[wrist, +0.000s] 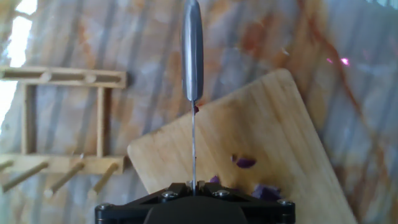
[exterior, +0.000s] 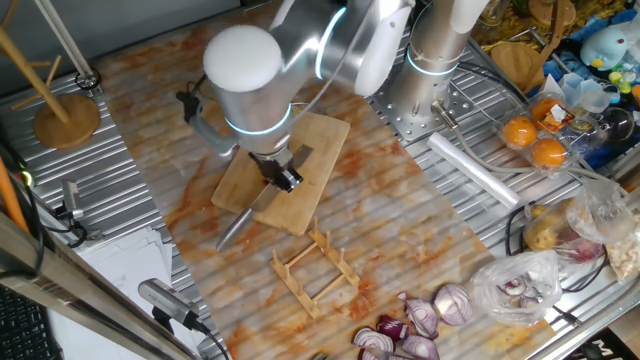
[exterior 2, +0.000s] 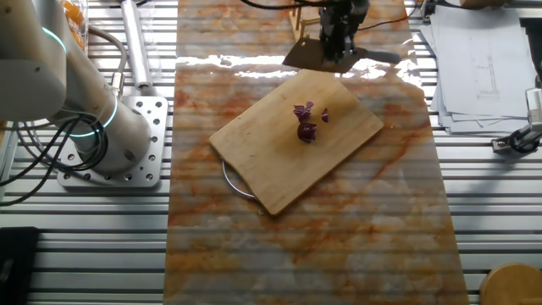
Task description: Chop the onions
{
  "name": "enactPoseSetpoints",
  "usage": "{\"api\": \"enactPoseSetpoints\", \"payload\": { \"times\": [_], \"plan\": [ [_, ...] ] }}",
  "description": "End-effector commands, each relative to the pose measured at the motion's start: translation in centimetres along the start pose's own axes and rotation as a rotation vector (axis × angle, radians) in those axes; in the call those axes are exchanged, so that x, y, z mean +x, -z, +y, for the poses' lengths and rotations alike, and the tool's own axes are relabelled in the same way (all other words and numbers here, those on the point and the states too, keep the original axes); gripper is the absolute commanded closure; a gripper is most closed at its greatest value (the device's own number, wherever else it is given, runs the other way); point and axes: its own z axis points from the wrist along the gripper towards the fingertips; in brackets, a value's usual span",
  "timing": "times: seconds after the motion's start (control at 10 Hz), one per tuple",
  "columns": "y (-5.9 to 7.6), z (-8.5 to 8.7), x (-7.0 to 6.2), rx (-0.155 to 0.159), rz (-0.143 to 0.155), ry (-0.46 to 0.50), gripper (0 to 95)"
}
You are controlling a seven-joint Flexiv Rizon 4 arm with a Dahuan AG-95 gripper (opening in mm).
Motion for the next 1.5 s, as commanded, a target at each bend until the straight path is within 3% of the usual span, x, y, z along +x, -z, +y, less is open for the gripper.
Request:
{"api": "enactPoseSetpoints", "payload": {
  "times": [0.1,0.4,0.6,0.8,1.0,1.4,1.5],
  "plan": [
    [-0.1,0.0,-0.2,-0.026,-0.026,-0.169,95.0],
    [-0.1,0.0,-0.2,-0.023,-0.071,-0.151,95.0],
    [-0.1,0.0,-0.2,-0.019,-0.116,-0.135,95.0],
    [-0.1,-0.3,0.0,-0.039,-0.114,-0.117,95.0],
    [-1.4,-3.4,2.3,-0.045,-0.119,-0.122,95.0],
    [-2.2,-7.2,5.1,-0.050,-0.103,-0.173,95.0],
    [-2.6,-7.9,6.0,-0.038,-0.100,-0.176,95.0]
  ]
}}
